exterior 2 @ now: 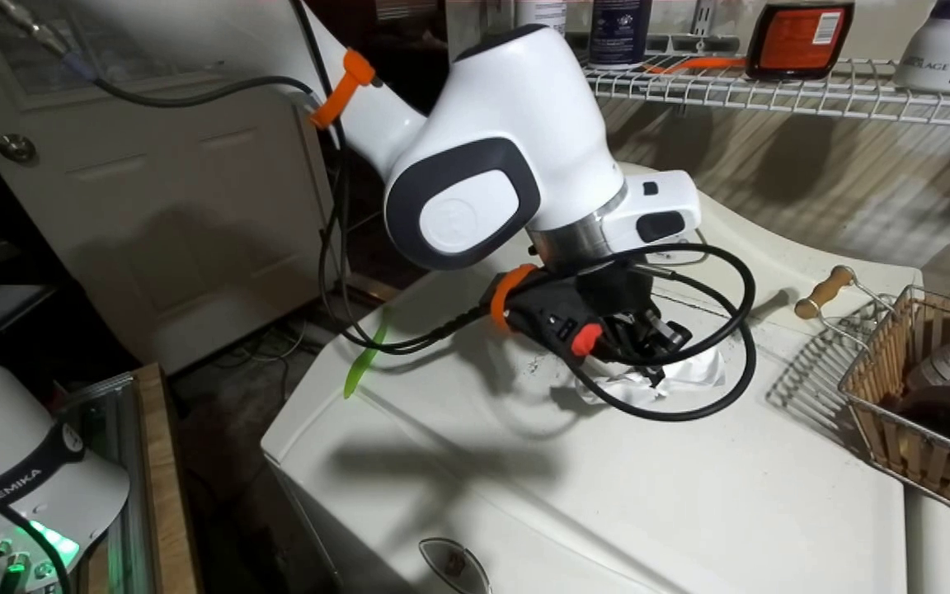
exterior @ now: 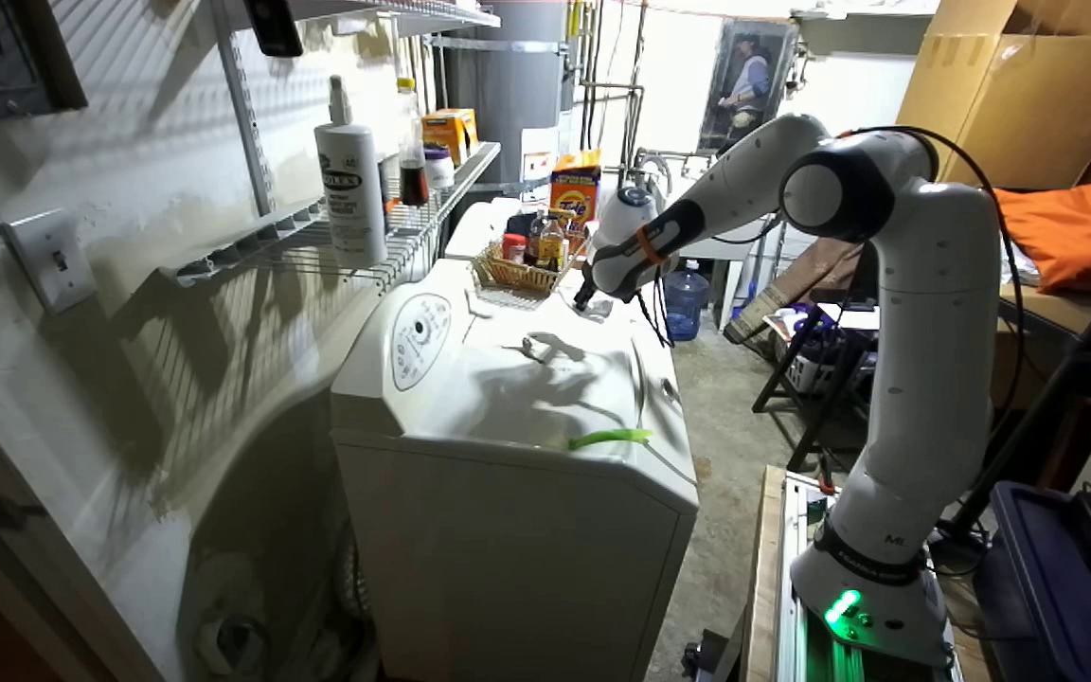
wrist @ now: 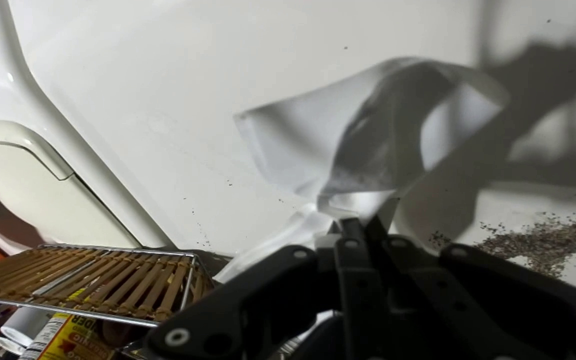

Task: Use the paper towel to wipe the dirt on top of the washer

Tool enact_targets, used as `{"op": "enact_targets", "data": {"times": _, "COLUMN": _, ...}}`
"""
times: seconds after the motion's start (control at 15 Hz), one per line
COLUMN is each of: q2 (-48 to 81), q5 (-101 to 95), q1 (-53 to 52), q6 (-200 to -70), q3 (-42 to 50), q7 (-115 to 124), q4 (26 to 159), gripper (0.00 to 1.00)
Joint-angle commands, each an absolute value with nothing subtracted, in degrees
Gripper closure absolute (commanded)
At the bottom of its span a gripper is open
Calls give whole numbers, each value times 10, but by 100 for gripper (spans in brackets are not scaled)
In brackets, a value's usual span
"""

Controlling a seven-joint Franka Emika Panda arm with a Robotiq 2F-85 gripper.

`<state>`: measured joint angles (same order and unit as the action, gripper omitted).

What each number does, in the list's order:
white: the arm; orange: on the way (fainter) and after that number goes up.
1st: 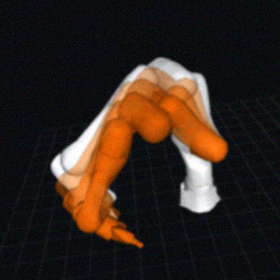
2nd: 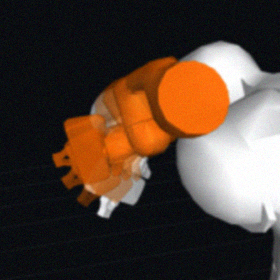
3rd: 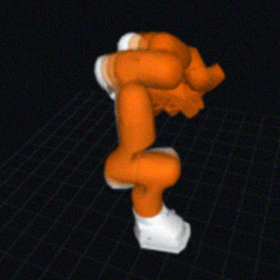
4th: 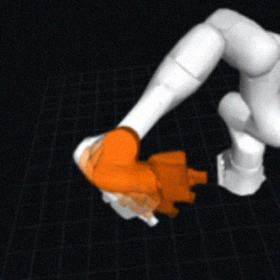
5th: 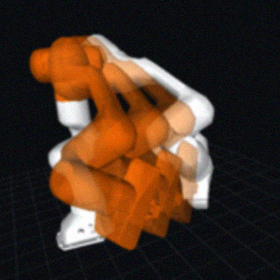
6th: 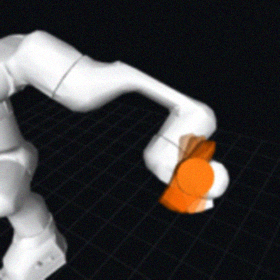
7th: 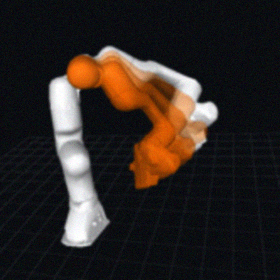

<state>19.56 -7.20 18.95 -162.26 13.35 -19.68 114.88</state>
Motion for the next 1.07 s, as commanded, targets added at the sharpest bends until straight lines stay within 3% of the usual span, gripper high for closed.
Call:
{"op": "enact_targets", "data": {"times": 0.0, "q2": 209, "q5": -129, "q1": 168, "q6": -1642, "q3": 164, "q7": -169, "q4": 1137, "gripper": 99}}
{"op": "enact_targets", "data": {"times": 0.53, "q2": 334, "q5": -373, "q1": 61, "q6": -1654, "q3": 272, "q7": -103, "q4": 1028, "gripper": 99}}
{"op": "enact_targets", "data": {"times": 1.0, "q2": 400, "q5": -419, "q1": 82, "q6": -1637, "q3": 251, "q7": -132, "q4": 905, "gripper": 99}}
